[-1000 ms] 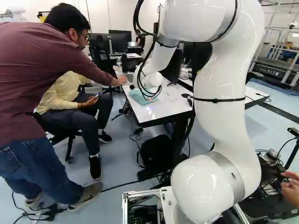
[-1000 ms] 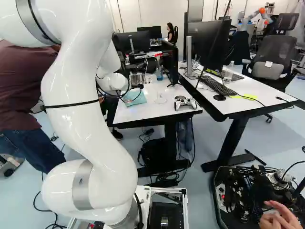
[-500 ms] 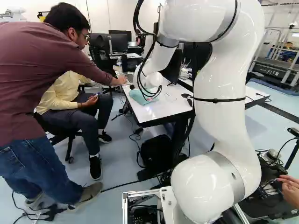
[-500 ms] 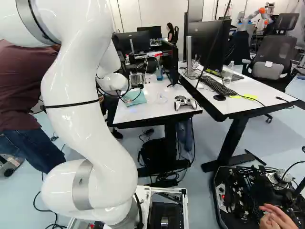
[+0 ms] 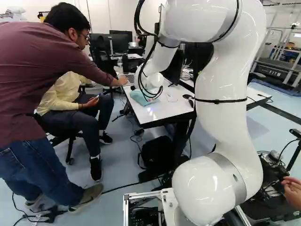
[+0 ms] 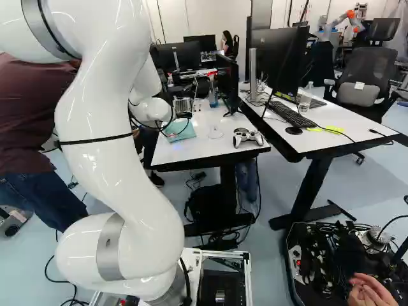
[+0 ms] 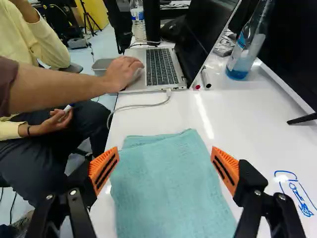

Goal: Clean the table with the green towel

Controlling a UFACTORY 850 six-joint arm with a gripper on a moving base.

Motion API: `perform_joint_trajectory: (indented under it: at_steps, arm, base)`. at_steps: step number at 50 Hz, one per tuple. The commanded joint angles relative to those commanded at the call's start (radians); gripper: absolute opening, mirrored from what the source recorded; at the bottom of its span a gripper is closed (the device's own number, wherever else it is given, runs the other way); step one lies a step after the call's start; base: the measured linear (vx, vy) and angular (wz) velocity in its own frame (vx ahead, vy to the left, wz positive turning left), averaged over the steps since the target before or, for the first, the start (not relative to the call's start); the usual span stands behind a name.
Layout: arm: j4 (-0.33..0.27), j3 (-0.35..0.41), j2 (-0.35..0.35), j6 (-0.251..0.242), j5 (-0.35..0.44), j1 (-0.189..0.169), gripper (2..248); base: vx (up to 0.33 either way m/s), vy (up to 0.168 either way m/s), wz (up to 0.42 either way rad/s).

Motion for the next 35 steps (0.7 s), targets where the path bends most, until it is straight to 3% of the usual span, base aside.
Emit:
perform_joint_trajectory:
  at_steps: [35]
  arm:
    - [0.000,0.000,0.000,0.000,0.000,0.000,247]
  base:
    - [0.000,0.000,0.000]
